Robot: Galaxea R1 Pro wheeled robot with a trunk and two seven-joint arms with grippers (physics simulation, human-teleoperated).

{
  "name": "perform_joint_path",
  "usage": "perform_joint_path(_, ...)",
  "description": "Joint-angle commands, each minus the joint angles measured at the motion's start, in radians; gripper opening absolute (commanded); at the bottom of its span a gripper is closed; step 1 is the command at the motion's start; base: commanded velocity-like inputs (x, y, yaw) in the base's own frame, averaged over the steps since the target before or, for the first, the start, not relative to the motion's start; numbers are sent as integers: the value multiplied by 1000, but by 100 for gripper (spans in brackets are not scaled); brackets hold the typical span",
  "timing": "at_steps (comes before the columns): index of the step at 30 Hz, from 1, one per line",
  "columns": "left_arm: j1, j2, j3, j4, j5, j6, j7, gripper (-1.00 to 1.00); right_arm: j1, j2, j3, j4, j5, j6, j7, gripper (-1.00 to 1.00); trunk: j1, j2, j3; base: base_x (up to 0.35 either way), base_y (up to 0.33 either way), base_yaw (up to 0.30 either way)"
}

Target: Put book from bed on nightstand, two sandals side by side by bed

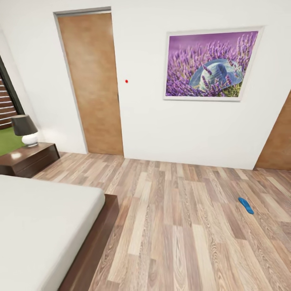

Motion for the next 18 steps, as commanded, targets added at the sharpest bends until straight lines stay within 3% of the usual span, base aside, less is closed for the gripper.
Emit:
perform_joint_path(1, -1, 0, 0, 0, 0, -3, 0, 100, -1, 0, 0, 1, 0, -3, 1, 100, 1, 0, -1, 311, 0, -138)
perform_joint_path(18, 0, 0, 0, 0, 0, -3, 0, 100, -1, 4, 0, 1, 0, -3, 1, 100, 1, 0, -1, 194, 0, -22)
